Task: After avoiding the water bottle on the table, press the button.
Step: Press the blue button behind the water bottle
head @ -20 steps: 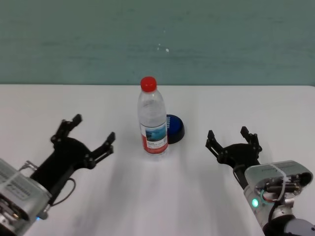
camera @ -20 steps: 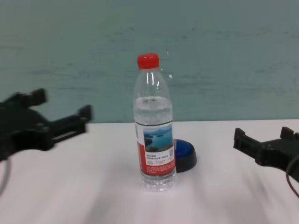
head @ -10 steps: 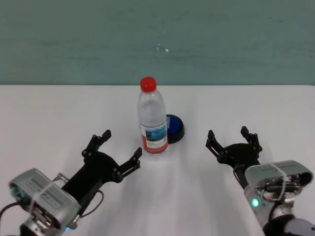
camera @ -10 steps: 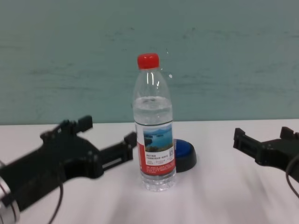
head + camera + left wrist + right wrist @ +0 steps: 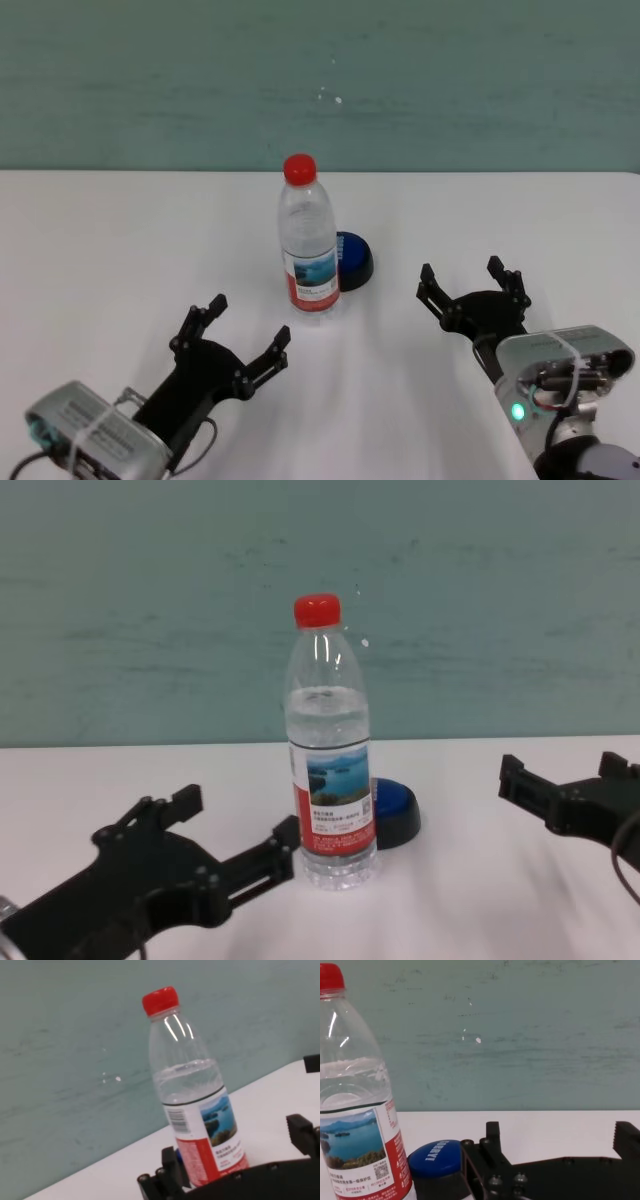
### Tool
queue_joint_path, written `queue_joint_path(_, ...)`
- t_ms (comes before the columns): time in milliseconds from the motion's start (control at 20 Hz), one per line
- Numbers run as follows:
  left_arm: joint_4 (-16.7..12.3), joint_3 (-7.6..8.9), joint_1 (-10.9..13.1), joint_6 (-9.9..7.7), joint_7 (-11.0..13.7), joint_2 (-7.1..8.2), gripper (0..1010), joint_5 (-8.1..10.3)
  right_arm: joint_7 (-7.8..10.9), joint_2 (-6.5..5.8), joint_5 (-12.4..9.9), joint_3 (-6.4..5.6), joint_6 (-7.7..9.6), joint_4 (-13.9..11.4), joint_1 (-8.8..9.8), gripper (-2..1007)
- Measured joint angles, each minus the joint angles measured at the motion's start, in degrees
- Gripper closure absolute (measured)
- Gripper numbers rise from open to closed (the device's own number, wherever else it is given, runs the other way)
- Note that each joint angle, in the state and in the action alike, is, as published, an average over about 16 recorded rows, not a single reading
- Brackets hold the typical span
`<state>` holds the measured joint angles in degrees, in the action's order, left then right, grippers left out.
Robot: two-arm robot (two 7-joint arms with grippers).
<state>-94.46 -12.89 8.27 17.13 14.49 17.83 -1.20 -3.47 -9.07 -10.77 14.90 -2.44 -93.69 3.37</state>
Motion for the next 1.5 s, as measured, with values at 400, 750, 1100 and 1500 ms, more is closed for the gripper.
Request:
queue_joint_path(400,0.6,1.41,2.0,1.2,-1.2,-1.52,10,0.15,0.0,0.0,0.0,0.0,0.0,0.0,0.0,2)
queue_joint_path(750,0.6,2.12,2.5,0.6,-1.6,-2.07,10,-0.08,0.0,0.0,0.0,0.0,0.0,0.0,0.0,2)
queue_joint_path(1100,0.5,2.25,2.6,0.28,-1.7,-2.25,10,-0.09,0.0,0.0,0.0,0.0,0.0,0.0,0.0,2)
queue_joint_path(1500,0.5,2.15,2.6,0.47,-1.6,-2.15,10,-0.09,1.79,-0.5,-0.5,-0.44,0.35,-0.6,-0.04,2)
